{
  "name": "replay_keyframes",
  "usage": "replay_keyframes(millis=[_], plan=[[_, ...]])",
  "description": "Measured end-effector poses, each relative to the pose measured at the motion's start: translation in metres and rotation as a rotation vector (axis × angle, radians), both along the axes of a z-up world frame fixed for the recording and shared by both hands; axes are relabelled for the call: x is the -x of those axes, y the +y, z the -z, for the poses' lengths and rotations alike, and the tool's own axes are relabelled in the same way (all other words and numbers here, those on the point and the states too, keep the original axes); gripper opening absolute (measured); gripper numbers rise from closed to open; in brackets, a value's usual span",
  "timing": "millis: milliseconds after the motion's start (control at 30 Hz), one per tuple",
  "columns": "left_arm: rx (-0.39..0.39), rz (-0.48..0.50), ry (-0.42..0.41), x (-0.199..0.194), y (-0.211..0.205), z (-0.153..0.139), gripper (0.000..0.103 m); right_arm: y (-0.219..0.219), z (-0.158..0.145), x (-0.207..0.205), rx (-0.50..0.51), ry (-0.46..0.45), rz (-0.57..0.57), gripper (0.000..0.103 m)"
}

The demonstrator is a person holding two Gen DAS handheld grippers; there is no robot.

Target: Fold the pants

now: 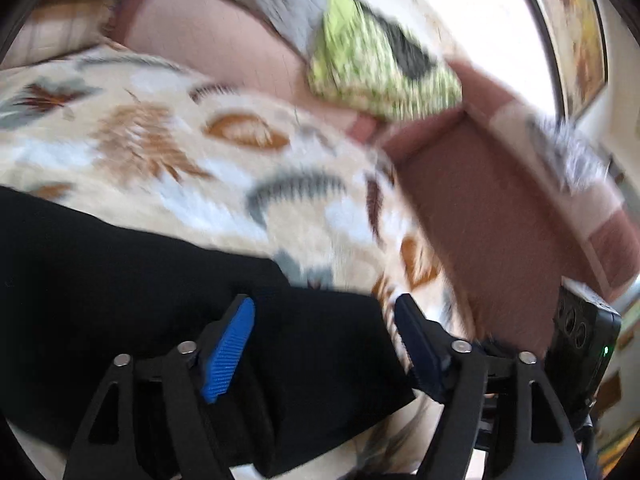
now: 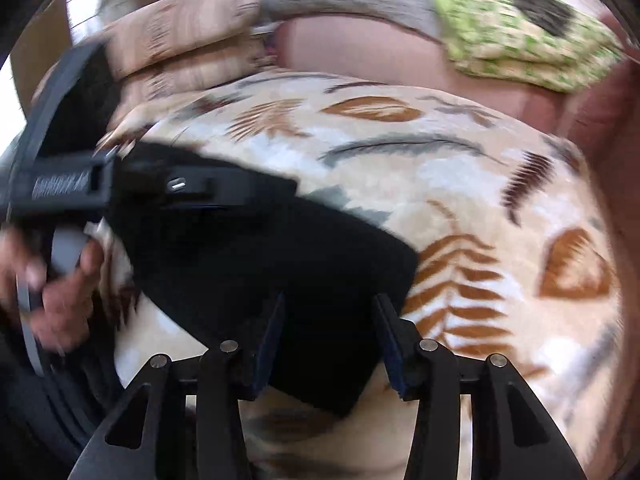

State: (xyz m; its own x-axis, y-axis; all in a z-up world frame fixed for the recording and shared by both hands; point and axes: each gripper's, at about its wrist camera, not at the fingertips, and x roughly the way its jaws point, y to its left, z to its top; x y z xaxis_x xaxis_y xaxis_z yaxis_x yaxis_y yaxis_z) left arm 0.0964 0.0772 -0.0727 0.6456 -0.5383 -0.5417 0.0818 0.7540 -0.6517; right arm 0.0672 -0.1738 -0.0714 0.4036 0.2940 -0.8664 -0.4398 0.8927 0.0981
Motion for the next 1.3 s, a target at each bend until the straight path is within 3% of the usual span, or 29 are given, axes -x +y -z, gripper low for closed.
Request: replay_keyframes(millis=[33, 67, 100, 200, 300, 367, 433, 533, 667, 833, 933, 1000, 1100, 1133, 1167, 1233, 1300], plan=[[0.030, -0.032, -0.007, 0.008, 0.013, -0.006, 0.077, -0.001, -0.011, 0.001, -0.015, 0.011, 0.063, 0.069], [0.067, -0.064, -0.009, 0.020, 0.031, -0.013, 0.078, -0.003, -0.024, 0.003, -0.066, 0.021, 0.159, 0.085], [0.073, -0.086, 0.001, 0.028, 0.043, -0.017, 0.079, -0.004, -0.035, 0.007, -0.132, 0.028, 0.236, 0.089], [0.075, -0.168, 0.046, 0.063, 0.095, -0.028, 0.079, 0.006, -0.049, 0.021, -0.331, 0.074, 0.252, 0.089], [0.143, -0.258, 0.079, 0.097, 0.151, -0.020, 0.082, 0.024, -0.048, 0.037, -0.495, 0.071, 0.150, 0.089], [0.192, -0.313, 0.121, 0.110, 0.179, -0.002, 0.082, 0.034, -0.038, 0.044, -0.506, 0.008, 0.117, 0.089], [0.284, -0.337, 0.182, 0.113, 0.194, 0.024, 0.081, 0.040, -0.019, 0.045, -0.451, 0.037, 0.154, 0.086], [0.444, -0.258, 0.233, 0.098, 0.194, 0.054, 0.081, 0.035, -0.015, 0.038, -0.469, 0.063, 0.194, 0.085], [0.433, -0.254, 0.275, 0.078, 0.187, 0.066, 0.081, 0.034, -0.012, 0.036, -0.494, 0.069, 0.191, 0.085], [0.446, -0.348, 0.155, 0.067, 0.192, 0.057, 0.083, 0.032, -0.009, 0.034, -0.514, 0.087, 0.180, 0.085], [0.484, -0.416, 0.142, 0.067, 0.199, 0.064, 0.081, 0.031, -0.009, 0.039, -0.521, 0.092, 0.176, 0.085], [0.463, -0.431, 0.127, 0.070, 0.193, 0.064, 0.080, 0.030, -0.009, 0.039, -0.532, 0.092, 0.175, 0.085], [0.431, -0.457, 0.145, 0.074, 0.188, 0.064, 0.070, 0.028, -0.009, 0.039, -0.542, 0.094, 0.181, 0.085], [0.430, -0.471, 0.161, 0.076, 0.187, 0.064, 0.059, 0.028, -0.008, 0.039, -0.543, 0.096, 0.183, 0.085], [0.419, -0.489, 0.186, 0.078, 0.185, 0.066, 0.039, 0.028, -0.008, 0.038, -0.543, 0.098, 0.182, 0.085], [0.390, -0.517, 0.254, 0.084, 0.185, 0.068, 0.017, 0.029, -0.009, 0.039, -0.541, 0.096, 0.181, 0.085], [0.367, -0.527, 0.258, 0.086, 0.181, 0.060, 0.012, 0.030, -0.009, 0.038, -0.540, 0.097, 0.182, 0.085]])
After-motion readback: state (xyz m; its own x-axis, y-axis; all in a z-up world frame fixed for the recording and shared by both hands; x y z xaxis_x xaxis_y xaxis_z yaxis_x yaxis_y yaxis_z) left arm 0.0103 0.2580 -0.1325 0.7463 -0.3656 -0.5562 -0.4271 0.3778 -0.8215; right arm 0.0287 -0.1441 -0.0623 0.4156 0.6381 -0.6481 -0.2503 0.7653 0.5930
